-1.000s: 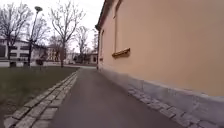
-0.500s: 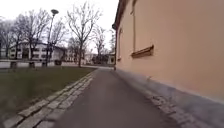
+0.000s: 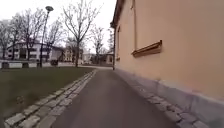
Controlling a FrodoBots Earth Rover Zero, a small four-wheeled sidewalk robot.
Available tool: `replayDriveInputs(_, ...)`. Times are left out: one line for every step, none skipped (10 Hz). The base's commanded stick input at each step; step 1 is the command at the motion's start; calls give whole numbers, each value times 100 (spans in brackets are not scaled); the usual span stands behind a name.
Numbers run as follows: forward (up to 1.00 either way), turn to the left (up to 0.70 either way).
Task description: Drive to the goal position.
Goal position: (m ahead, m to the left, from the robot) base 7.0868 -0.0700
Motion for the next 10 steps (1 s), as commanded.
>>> replayDriveInputs(100,40)
replayDriveInputs(100,33)
replayDriveInputs(100,20)
replayDriveInputs(100,6)
replayDriveInputs(100,0)
replayDriveInputs(100,0)
replayDriveInputs(100,0)
replayDriveInputs(100,0)
replayDriveInputs(100,0)
replayDriveInputs(100,0)
